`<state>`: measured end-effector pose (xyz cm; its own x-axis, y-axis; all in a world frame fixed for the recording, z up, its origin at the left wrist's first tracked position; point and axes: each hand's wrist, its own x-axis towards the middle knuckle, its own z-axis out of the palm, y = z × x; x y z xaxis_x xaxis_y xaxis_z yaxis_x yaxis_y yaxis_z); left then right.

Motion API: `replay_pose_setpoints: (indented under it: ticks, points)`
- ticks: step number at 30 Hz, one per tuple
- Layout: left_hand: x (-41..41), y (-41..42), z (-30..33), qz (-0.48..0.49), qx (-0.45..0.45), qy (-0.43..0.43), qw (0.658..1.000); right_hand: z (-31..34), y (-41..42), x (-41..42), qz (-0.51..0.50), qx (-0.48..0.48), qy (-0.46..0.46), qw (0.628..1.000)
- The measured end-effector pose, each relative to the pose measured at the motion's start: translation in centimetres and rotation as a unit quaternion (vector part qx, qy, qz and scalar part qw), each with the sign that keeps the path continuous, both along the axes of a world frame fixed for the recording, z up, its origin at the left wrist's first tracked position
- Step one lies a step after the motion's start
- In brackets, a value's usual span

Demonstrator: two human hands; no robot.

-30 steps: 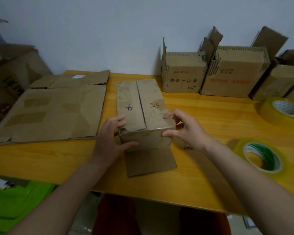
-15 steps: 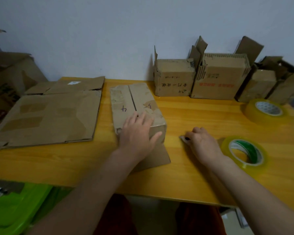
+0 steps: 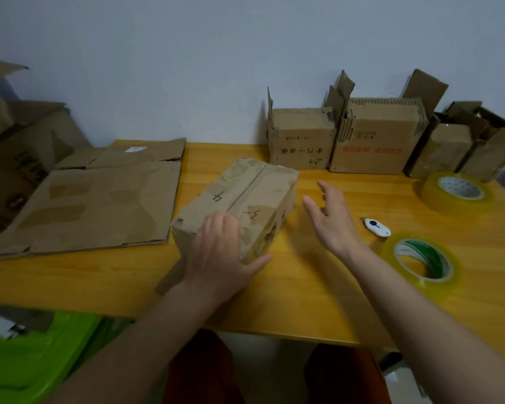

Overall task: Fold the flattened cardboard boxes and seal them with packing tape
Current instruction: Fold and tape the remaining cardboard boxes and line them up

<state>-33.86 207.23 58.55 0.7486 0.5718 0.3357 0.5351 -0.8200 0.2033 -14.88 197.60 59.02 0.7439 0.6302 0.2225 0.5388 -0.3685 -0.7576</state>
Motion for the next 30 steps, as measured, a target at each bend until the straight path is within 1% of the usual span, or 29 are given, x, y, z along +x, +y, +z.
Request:
replay_pose_setpoints:
  ticks: [1, 3, 6, 8, 10, 12, 14, 16, 18, 19, 21, 23, 25, 27, 29, 30]
  points:
    - [-0.1, -0.4, -0.4, 0.013, -0.004, 0.024, 1.000, 0.3, 0.4, 0.0, -0.013, -0.006, 0.000, 1.000]
    - [-0.6, -0.5, -1.1, 0.003, 0.003, 0.045, 0.999, 1.0, 1.3, 0.2, -0.018, -0.020, -0.004, 1.000]
    - [-1.8, -0.2, -1.3, -0.070, 0.024, 0.055, 0.996, 1.6, 2.5, 0.8, -0.018, -0.040, 0.013, 0.999]
    - [-2.5, -0.2, -0.8, -0.132, 0.016, 0.073, 0.988, 1.9, 2.7, 1.2, -0.021, -0.086, 0.019, 0.996]
    - [-3.0, 0.5, -0.4, -0.180, -0.003, 0.111, 0.977, 2.3, 2.0, 1.3, -0.033, -0.182, -0.032, 0.982]
    - [-2.8, 1.8, 0.5, -0.206, 0.004, 0.164, 0.965, 2.6, 0.8, 1.3, -0.052, -0.269, -0.107, 0.956]
    - [-2.1, 3.1, 1.3, -0.199, 0.024, 0.206, 0.958, 3.0, -0.7, 0.5, -0.060, -0.301, -0.135, 0.942]
    - [-0.8, 3.8, 1.7, -0.165, 0.048, 0.220, 0.960, 3.3, -2.2, -1.2, -0.056, -0.290, -0.130, 0.947]
    - [0.8, 3.8, 1.9, -0.134, 0.053, 0.226, 0.964, 3.2, -3.7, -3.5, -0.030, -0.277, -0.129, 0.952]
    - [1.6, 3.7, 2.0, -0.123, 0.038, 0.226, 0.966, 3.1, -4.3, -4.6, -0.013, -0.271, -0.135, 0.953]
    - [3.0, 3.2, 2.5, -0.113, -0.033, 0.213, 0.970, 3.0, -5.2, -5.3, 0.000, -0.241, -0.130, 0.962]
    - [4.2, 1.9, 2.9, -0.118, -0.107, 0.158, 0.975, 3.2, -5.4, -4.2, -0.030, -0.186, -0.125, 0.974]
    - [5.0, -1.0, 2.7, -0.138, -0.133, 0.087, 0.978, 3.0, -5.1, -2.0, -0.085, -0.139, -0.155, 0.974]
    - [5.5, -4.0, 1.9, -0.150, -0.114, 0.078, 0.979, 2.5, -4.6, -0.2, -0.091, -0.149, -0.144, 0.974]
    - [5.8, -5.6, 0.9, -0.157, -0.050, 0.111, 0.980, 1.7, -4.3, 0.6, -0.061, -0.168, -0.084, 0.980]
    - [5.9, -5.3, 0.6, -0.159, -0.016, 0.123, 0.979, 1.4, -4.4, 0.7, -0.055, -0.165, -0.069, 0.982]
